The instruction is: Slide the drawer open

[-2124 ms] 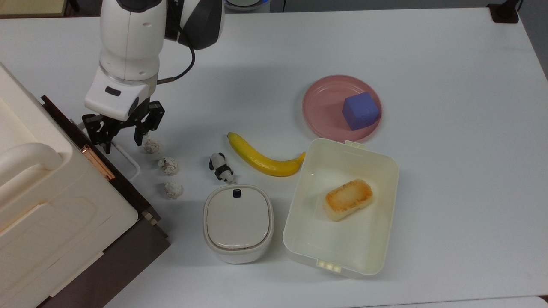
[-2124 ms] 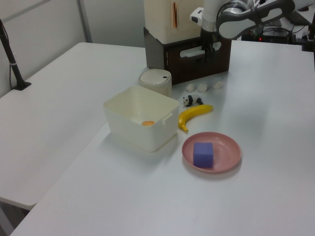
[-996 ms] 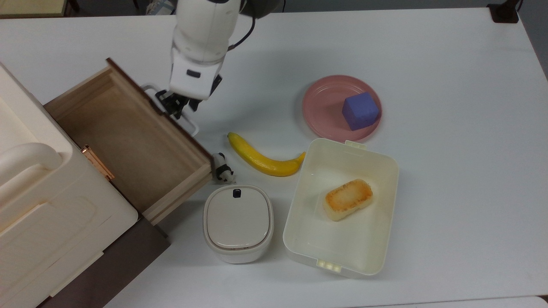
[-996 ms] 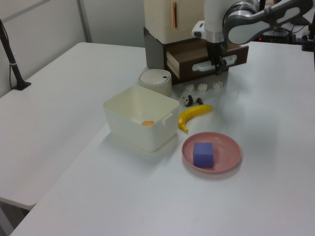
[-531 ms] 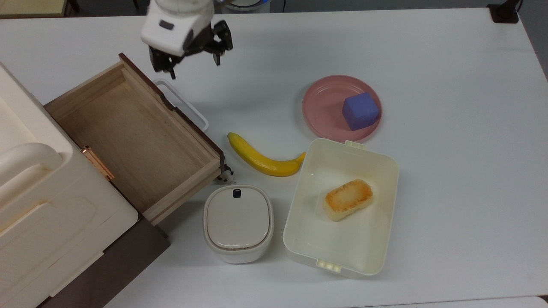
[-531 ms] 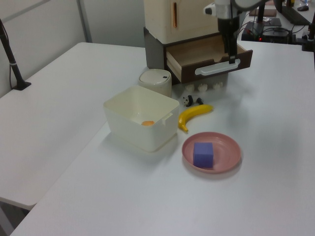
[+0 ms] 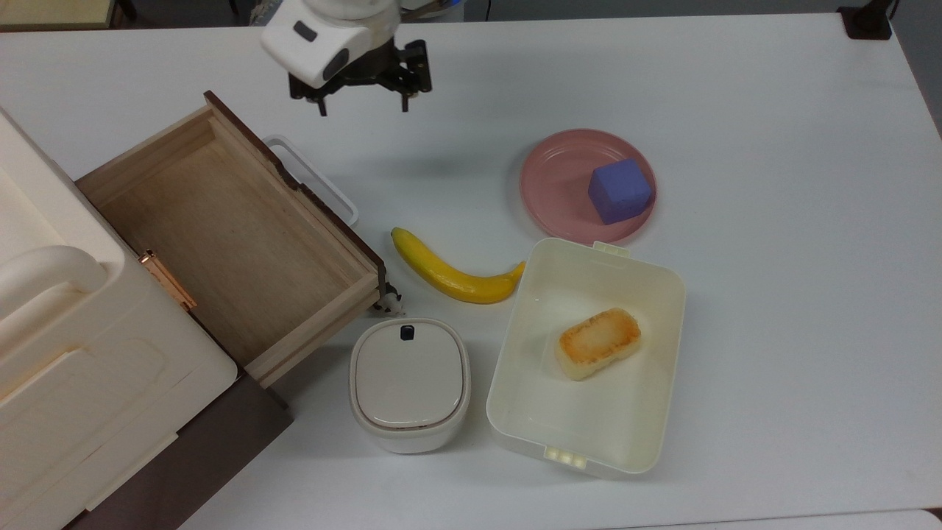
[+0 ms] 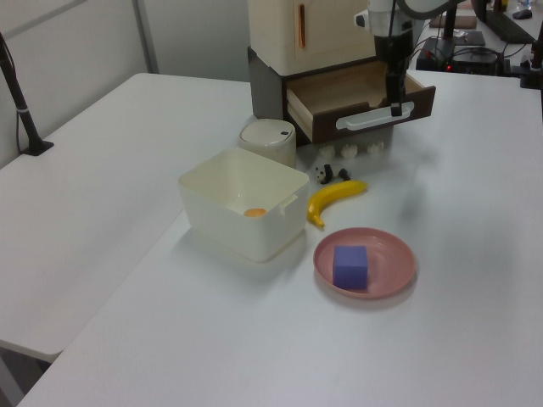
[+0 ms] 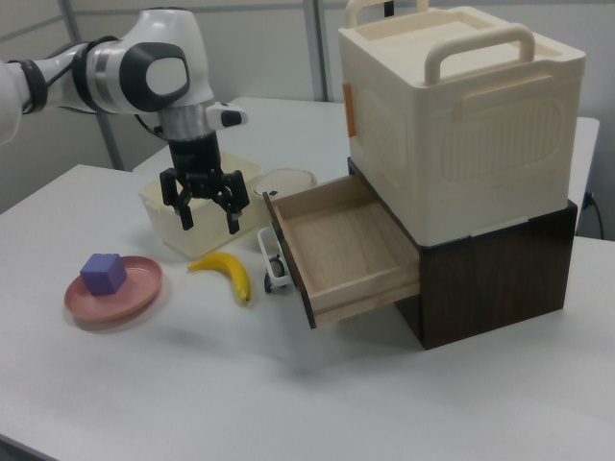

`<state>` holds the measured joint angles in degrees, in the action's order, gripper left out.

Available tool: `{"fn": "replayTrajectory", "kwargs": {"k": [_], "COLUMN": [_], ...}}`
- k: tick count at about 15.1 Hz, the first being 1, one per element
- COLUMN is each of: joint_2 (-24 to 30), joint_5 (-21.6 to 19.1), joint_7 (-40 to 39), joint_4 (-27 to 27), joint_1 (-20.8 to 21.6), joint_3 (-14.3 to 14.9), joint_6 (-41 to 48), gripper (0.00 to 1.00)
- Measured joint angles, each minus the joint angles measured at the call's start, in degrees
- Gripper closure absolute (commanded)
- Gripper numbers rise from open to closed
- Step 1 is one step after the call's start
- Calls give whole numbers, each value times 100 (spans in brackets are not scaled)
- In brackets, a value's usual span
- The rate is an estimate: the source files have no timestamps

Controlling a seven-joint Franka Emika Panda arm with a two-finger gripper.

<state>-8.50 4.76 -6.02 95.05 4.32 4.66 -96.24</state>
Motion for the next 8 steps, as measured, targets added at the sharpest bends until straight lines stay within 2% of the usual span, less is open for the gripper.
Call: {"fn": "replayTrajectory", "kwargs": {"k": [5, 8], "joint_2": [155, 209], "joint_5": [-353, -358], "joint_7": [1227, 1428], "joint_4": [-113, -113], "joint_1": [-65, -130], "joint_3": [92, 123], "joint_6": [-535, -563], "gripper": [0, 0]}}
